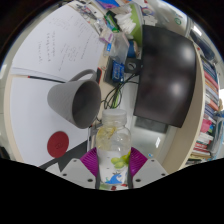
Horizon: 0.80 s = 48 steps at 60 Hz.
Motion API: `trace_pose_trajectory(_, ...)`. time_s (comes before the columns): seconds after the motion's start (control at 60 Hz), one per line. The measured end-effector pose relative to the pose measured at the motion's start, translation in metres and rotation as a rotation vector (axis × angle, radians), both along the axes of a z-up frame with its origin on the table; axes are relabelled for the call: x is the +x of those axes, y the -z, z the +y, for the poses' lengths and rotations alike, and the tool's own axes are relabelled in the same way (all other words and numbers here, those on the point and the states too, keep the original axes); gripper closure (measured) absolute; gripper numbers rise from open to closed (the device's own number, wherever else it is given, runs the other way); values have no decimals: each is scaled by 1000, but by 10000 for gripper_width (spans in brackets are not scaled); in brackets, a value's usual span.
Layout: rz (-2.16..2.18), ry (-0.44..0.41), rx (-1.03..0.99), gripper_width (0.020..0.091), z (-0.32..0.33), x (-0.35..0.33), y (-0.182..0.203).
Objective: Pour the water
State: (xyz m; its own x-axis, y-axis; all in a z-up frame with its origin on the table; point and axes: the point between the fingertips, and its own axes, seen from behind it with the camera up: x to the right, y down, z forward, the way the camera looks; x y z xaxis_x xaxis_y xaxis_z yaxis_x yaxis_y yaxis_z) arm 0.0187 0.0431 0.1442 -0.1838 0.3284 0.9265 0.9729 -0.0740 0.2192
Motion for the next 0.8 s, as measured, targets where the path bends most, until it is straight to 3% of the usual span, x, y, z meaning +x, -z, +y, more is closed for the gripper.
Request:
trace_pose_trajectory(0.417,-177,5,-31,734,-8,3,6)
trace_pose_trajectory(0.8,976,169,-83,718,-33,-32,-25)
